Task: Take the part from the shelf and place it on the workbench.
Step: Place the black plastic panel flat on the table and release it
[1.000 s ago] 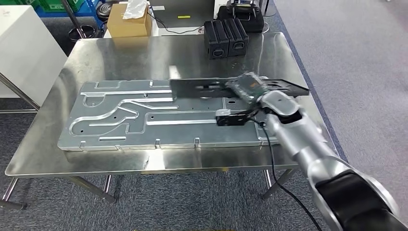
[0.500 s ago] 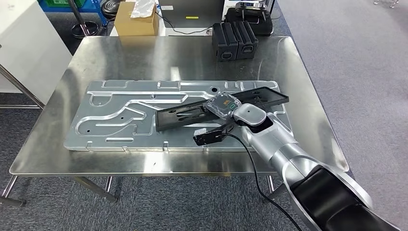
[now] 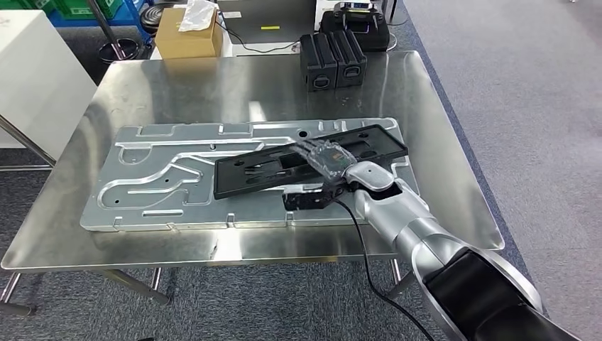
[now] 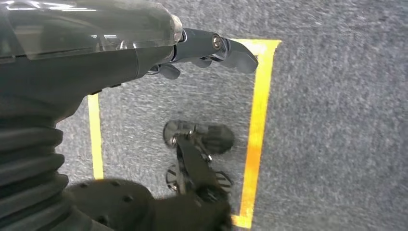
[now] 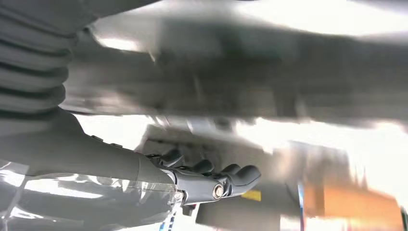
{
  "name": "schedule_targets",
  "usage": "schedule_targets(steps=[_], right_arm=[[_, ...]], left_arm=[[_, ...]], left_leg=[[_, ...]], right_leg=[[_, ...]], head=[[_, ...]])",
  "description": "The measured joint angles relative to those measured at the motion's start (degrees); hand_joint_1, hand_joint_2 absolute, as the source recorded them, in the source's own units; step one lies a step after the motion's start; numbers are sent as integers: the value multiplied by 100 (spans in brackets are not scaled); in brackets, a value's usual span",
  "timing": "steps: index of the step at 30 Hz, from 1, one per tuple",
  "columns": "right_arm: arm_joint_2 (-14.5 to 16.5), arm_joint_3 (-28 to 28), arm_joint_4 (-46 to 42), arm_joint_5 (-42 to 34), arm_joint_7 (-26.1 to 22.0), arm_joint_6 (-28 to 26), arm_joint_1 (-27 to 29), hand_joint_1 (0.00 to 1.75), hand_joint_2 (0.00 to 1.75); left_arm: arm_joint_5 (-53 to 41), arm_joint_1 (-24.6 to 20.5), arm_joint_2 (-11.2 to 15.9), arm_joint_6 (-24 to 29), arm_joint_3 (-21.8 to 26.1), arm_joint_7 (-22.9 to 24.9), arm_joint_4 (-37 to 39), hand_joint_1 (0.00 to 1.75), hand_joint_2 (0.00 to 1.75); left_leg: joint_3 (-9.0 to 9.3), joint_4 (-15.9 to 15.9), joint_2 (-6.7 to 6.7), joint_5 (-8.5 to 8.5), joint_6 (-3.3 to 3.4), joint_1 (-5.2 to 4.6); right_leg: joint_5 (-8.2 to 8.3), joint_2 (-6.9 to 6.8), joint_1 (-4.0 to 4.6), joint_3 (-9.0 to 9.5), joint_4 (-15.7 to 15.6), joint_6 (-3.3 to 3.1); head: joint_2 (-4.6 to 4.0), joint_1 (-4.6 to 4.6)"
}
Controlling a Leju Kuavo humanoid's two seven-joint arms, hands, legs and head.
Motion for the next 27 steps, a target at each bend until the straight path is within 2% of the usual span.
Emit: schedule_targets(steps=[1,2,4,6,7,8,10,11,12,13,15,16,17,19,20,22,23,25,26,27], right_arm=[[-4,-146,-41,-192,-156,-125,6,0,0],[-9,-291,-93,-364,-313,-254,15,0,0],[-19,-564,-228,-676,-619,-511,40,0,0],[-56,-834,-460,-983,-928,-747,86,0,0],[-94,-974,-635,-1188,-1122,-863,137,0,0],[-148,-1114,-872,-1424,-1327,-953,225,0,0],[-280,-1369,-1446,-1908,-1664,-1059,495,0,0],[-360,-1493,-1791,-2126,-1774,-1088,677,0,0],[-445,-1617,-2169,-2328,-1852,-1128,871,0,0],[-534,-1748,-2583,-2519,-1917,-1192,1070,0,0],[-720,-2005,-3471,-2792,-2004,-1400,1451,0,0],[-823,-2135,-3936,-2858,-2028,-1546,1651,0,0],[-937,-2272,-4396,-2884,-2042,-1706,1870,0,0],[-1195,-2592,-5262,-2823,-2053,-2052,2370,0,0],[-1327,-2776,-5623,-2759,-2055,-2233,2635,0,0],[-1578,-3184,-6247,-2641,-2057,-2540,3151,0,0],[-1688,-3374,-6491,-2615,-2056,-2628,3380,0,0],[-1861,-3663,-6847,-2600,-2056,-2679,3724,0,0],[-1923,-3759,-6966,-2597,-2055,-2682,3849,0,0],[-1970,-3835,-7073,-2594,-2055,-2690,3959,0,0]], left_arm=[[12,-13,-3,-14,0,-7,1,0,0],[27,-20,-7,-28,0,-19,2,0,0],[54,-21,-11,-58,0,-58,3,0,0],[66,-16,-18,-100,0,-109,2,0,0],[70,-16,-21,-128,1,-141,2,0,0],[74,-15,-24,-154,1,-172,2,0,0],[79,-4,-23,-199,2,-224,2,0,0],[84,7,-23,-219,2,-245,2,0,0],[93,21,-23,-240,3,-269,2,0,0],[106,40,-23,-266,4,-298,2,0,0],[146,81,-29,-327,10,-372,3,0,0],[178,98,-34,-357,17,-409,4,0,0],[210,113,-39,-382,30,-443,5,0,0],[283,143,-44,-411,70,-489,6,0,0],[314,162,-40,-416,96,-499,6,0,0],[368,197,-33,-418,153,-506,7,0,0],[383,210,-31,-416,178,-506,7,0,0],[394,225,-34,-416,209,-505,8,0,0],[395,228,-34,-416,218,-504,8,0,0],[397,229,-34,-417,226,-504,8,0,0]], left_leg=[[115,-243,-4,73,19,-6],[161,-350,-8,79,40,-15],[160,-361,-16,79,98,-30],[174,-397,-11,106,173,-17],[182,-417,-8,119,213,-9],[188,-428,-6,125,243,-4],[188,-430,-11,122,274,-9],[190,-429,-19,120,280,-13],[195,-429,-30,117,283,-17],[202,-428,-41,113,284,-24],[221,-426,-53,98,277,-48],[226,-423,-58,87,265,-62],[230,-421,-62,76,248,-71],[244,-433,-73,60,205,-74],[254,-433,-74,41,182,-72],[199,-232,-60,-132,132,-79],[89,45,-43,-306,109,-71],[-237,798,-18,-683,63,-40],[-357,1069,-12,-774,45,-27],[-383,1140,-10,-754,33,-19]], right_leg=[[-12,5,9,-14,25,28],[-17,10,18,-27,40,53],[-4,16,25,-38,33,104],[-79,10,12,-67,118,161],[-191,5,6,-142,288,190],[-359,-1,1,-278,587,213],[-682,-6,0,-642,1330,241],[-737,-7,0,-769,1571,246],[-676,-7,1,-791,1588,239],[-518,-8,5,-699,1380,219],[-151,-15,33,-310,587,147],[-40,-26,53,-148,257,117],[4,-37,72,-49,57,97],[3,-54,89,-1,-39,78],[8,-64,70,26,-67,64],[24,-89,24,93,-142,20],[28,-100,6,119,-168,-1],[18,-93,8,126,-169,-26],[14,-84,9,125,-161,-28],[11,-69,8,123,-150,-24]], head=[[1,-2],[1,-2],[1,1],[1,7],[1,14],[1,20],[0,26],[0,27],[1,29],[1,30],[1,28],[0,26],[0,23],[1,23],[1,23],[1,7],[0,-4],[0,-20],[0,-20],[0,-20]])
